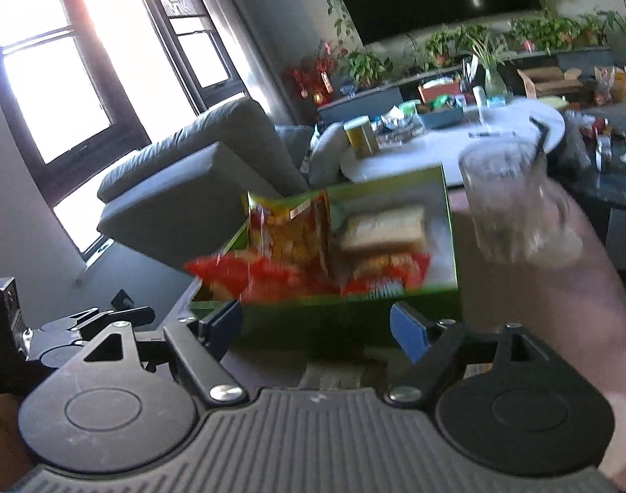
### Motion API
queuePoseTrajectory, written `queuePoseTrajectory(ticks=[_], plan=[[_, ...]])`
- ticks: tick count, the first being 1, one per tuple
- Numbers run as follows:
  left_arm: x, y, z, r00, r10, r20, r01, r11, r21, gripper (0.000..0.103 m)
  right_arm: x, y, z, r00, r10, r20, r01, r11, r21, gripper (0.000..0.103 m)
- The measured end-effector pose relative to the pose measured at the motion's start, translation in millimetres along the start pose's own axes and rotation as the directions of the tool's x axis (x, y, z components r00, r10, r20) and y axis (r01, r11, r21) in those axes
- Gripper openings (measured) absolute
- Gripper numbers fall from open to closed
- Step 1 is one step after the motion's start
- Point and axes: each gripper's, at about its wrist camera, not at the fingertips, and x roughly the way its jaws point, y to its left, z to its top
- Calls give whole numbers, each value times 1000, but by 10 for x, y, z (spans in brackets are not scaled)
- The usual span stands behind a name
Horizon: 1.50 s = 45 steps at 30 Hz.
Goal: Organize snacks
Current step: 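Carry the crab-print chip bag over the green box and release it, then move the right gripper to the yellow-wrapped bun while the left gripper approaches the clear granola bar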
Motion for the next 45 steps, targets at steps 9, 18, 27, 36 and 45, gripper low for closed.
queuePoseTrajectory(ticks=[9, 18, 27, 36, 45], plan=[[-72, -240, -355, 999, 13, -46, -9, 996, 85, 99, -117, -40, -310, 997, -76, -31, 75, 997, -23, 59], [-74, -337, -542, 997, 23, -74, -13, 991, 132, 98, -180, -127, -510, 991, -130, -43, 131, 991, 6, 59], [-5, -252, -569, 992, -36, -122, 38, 999, 19, 83, -152, -113, -569, 989, -133, -59, 134, 991, 3, 59], [-7, -230, -542, 992, -37, -123, 37, 999, 2, 82, -80, -147, -546, 982, -174, -66, 176, 984, 14, 60], [-13, -163, -541, 992, -12, -122, 12, 1000, 0, 82, 24, -365, -439, 941, -327, -89, 336, 935, 116, 60]])
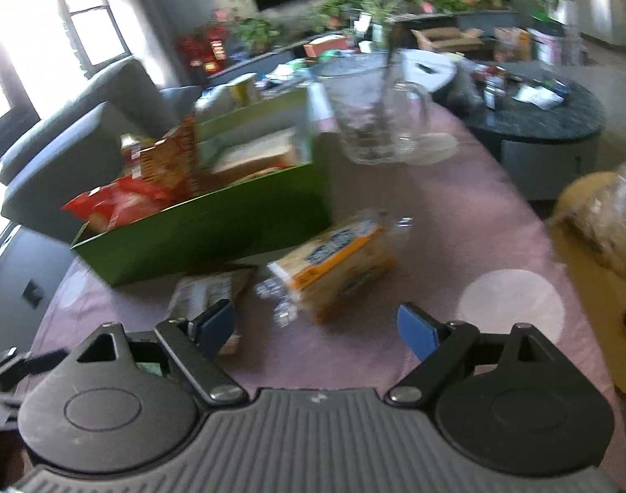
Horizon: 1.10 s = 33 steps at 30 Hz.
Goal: Organize snacks
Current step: 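Move the right gripper to the yellow-wrapped bun while the left gripper approaches the clear granola bar, then close the right gripper on the bun while the left gripper closes on the granola bar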
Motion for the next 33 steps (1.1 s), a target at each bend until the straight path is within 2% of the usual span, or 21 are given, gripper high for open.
queuePoseTrajectory(ticks=[5, 10, 14, 22, 26, 30, 33], plan=[[8, 60, -10, 1000, 2, 1, -2, 1000, -18, 82, 60, -83, 88, 999, -39, -2, 39, 997, 73, 61], [58, -12, -12, 1000, -23, -21, 23, 1000, 8, 66, 169, -34, 188, 995, -97, -12, 98, 990, 100, 62], [84, -74, -35, 1000, -16, -18, 17, 999, 36, 65, 282, 32, 235, 988, -150, -30, 152, 983, 102, 62], [77, -77, -47, 1000, -20, -4, 20, 999, 38, 65, 394, 133, 333, 982, -181, -52, 187, 968, 166, 63], [74, -79, -49, 1000, -21, 1, 21, 999, 40, 65, 500, 253, 357, 971, -232, -61, 239, 962, 134, 63], [79, -79, -46, 1000, -16, 1, 16, 999, 38, 65, 560, 238, 308, 968, -239, -80, 247, 962, 120, 63], [92, -87, -35, 1000, -10, 1, 10, 999, 30, 66, 507, 219, 274, 969, -238, -63, 243, 967, 81, 63]])
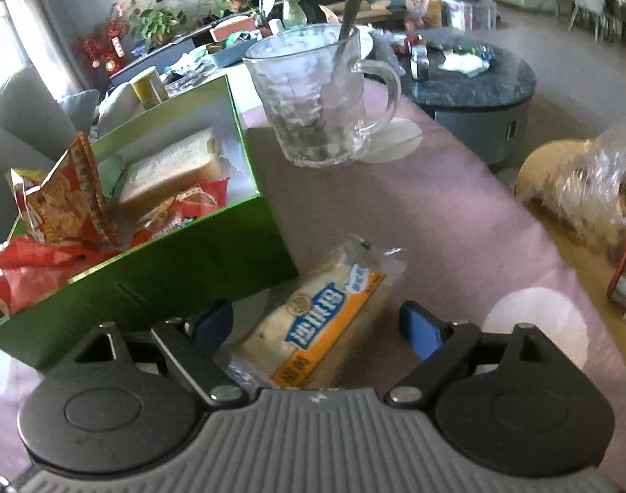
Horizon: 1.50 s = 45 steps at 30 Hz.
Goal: Organize snacks
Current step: 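Close the right gripper on the bun while the left gripper closes on the granola bar, then carry the bun into the green box with the right gripper while the left gripper drops the granola bar in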
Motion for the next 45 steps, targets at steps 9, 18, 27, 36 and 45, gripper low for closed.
queuePoseTrajectory(ticks=[9, 18, 27, 36, 45], plan=[[-13, -43, 20, 1000, -11, 9, 10, 1000, 9, 40, -242, -105, -135, 994, 111, 3, -110, 985, -131, 48], [-86, -36, 38, 1000, -12, 15, 12, 1000, -9, 36, -511, -73, -243, 968, 252, 3, -247, 949, -198, 46], [-201, -15, 74, 998, -10, 56, 11, 1000, -18, 36, -674, -18, -287, 949, 315, 31, -300, 925, -236, 46], [-271, -11, 122, 997, -9, 78, 11, 1000, -19, 36, -713, -8, -290, 941, 333, 51, -313, 919, -239, 46], [-341, -106, 329, 992, -27, 123, 25, 1000, 16, 36, -773, 46, -223, 929, 362, 75, -334, 908, -253, 46]])
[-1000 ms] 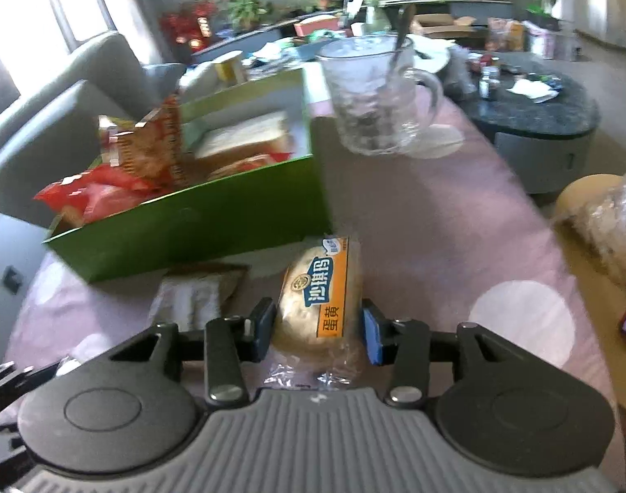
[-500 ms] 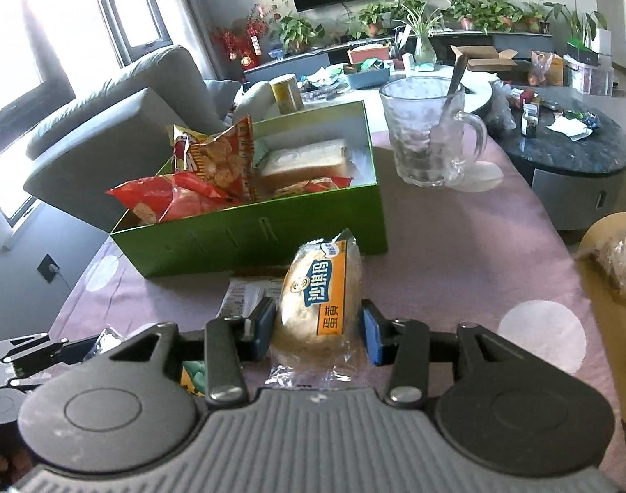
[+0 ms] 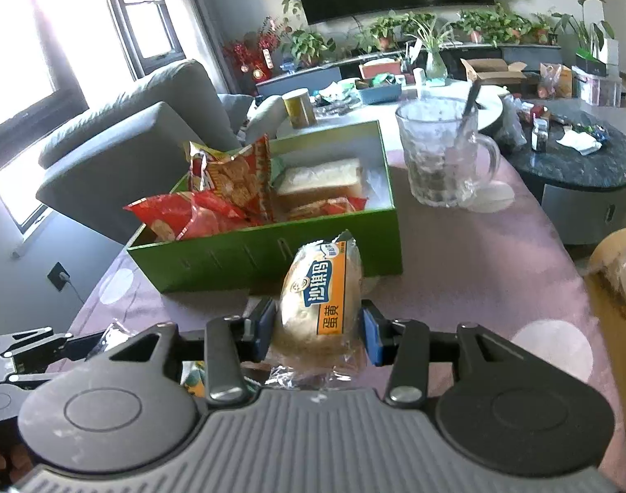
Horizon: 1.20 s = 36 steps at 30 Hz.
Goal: Organize snacks
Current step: 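Carry the bun into the green box with the right gripper while the left gripper drops the granola bar in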
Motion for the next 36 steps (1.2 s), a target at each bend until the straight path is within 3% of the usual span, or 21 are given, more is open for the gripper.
queuePoseTrajectory(ticks=[9, 23, 28, 32, 36], plan=[[28, -149, 272, 999, -21, 41, 19, 999, 37, 36, -38, 46, 179, 999, 11, 50, -9, 999, -31, 46], [200, -135, 859, 994, -38, 103, 40, 999, -11, 36, 62, -108, 664, 984, 15, 178, -9, 999, -33, 46], [239, -176, 870, 993, -57, 108, 58, 998, -4, 36, 42, -204, 601, 990, -31, 138, 34, 999, -21, 46], [304, -203, 805, 994, -66, 84, 65, 998, 7, 36, 42, -305, 245, 995, -85, 43, 87, 995, -48, 61], [337, -207, 796, 995, -67, 70, 67, 998, 4, 36, 23, -291, -87, 996, -57, -64, 50, 993, -106, 62]])
